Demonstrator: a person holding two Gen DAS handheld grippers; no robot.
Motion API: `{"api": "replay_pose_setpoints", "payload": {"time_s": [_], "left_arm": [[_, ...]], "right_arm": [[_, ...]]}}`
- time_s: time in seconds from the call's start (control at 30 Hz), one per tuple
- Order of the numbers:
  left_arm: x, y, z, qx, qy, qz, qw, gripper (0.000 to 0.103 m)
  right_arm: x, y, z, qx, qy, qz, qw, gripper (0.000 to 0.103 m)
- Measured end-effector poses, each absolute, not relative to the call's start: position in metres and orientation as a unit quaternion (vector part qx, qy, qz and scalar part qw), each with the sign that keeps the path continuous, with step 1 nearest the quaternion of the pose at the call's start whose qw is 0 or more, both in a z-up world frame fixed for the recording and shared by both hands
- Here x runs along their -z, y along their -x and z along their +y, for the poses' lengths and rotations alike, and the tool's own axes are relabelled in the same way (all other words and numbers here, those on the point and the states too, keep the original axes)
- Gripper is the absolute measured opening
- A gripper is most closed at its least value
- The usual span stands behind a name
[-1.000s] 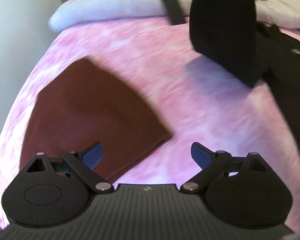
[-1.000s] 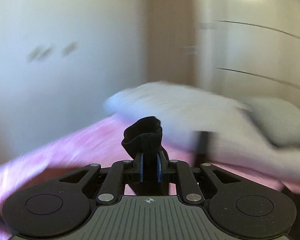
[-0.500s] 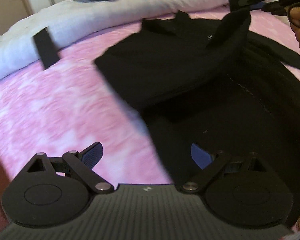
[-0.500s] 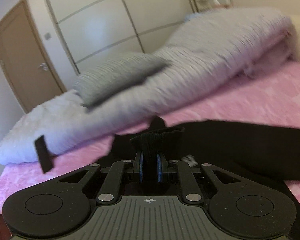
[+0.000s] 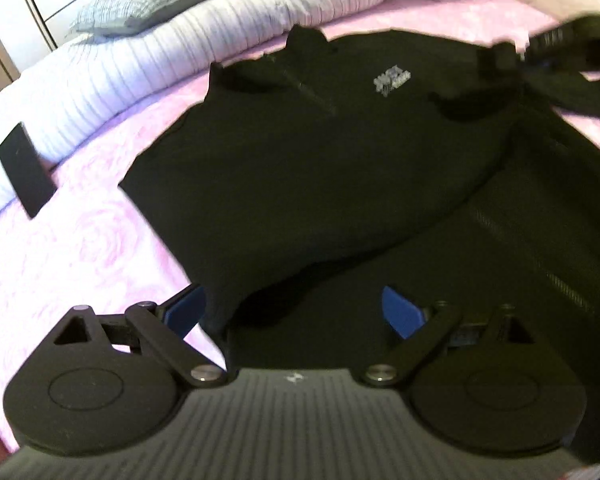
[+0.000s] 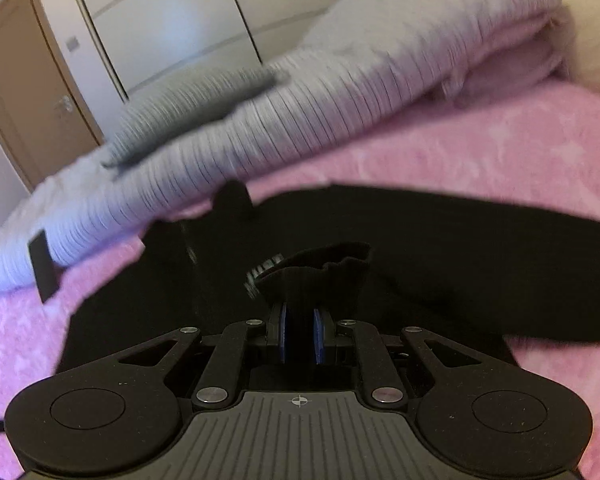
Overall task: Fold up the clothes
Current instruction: 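Fold the sleeve across the jacket front with the right gripper and release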
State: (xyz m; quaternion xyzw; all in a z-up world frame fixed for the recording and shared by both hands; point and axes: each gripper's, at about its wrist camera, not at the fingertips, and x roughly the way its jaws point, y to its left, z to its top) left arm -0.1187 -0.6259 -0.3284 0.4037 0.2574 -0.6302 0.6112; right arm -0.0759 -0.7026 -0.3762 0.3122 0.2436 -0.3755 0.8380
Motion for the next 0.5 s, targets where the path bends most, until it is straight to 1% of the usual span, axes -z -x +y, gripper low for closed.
{"api": "replay_pose_setpoints", "payload": {"time_s": [0.1,0.17,0.23,0.3,0.37,0.4,0.43,0.47,0.5], "left_arm": [[0.333,0.118,-0.644,0.638,-0.397,0.262,0.606,0.093],[0.342,0.115,-0.652,0.641,-0.4,0.279,0.593,0.093],[0.357,0.111,-0.66,0.637,-0.413,0.298,0.579,0.093],[0.372,0.107,-0.665,0.622,-0.448,0.31,0.563,0.093],[0.378,0.103,-0.664,0.617,-0.463,0.313,0.554,0.093],[0.378,0.102,-0.662,0.617,-0.465,0.313,0.552,0.093],[0.379,0.1,-0.661,0.618,-0.467,0.313,0.55,0.093],[0.378,0.099,-0.661,0.617,-0.469,0.315,0.548,0.093],[0.378,0.099,-0.661,0.617,-0.472,0.315,0.546,0.093]], "right_arm": [[0.382,0.087,-0.709,0.382,-0.327,0.245,0.829,0.013],[0.385,0.092,-0.714,0.376,-0.335,0.254,0.826,0.014],[0.389,0.097,-0.719,0.368,-0.343,0.264,0.823,0.014],[0.392,0.102,-0.724,0.359,-0.351,0.274,0.82,0.014],[0.396,0.11,-0.726,0.359,-0.362,0.289,0.81,0.015],[0.397,0.115,-0.726,0.363,-0.369,0.293,0.804,0.022],[0.396,0.12,-0.723,0.376,-0.372,0.295,0.796,0.038],[0.393,0.126,-0.718,0.391,-0.37,0.294,0.79,0.058],[0.391,0.132,-0.713,0.407,-0.367,0.293,0.784,0.065]]}}
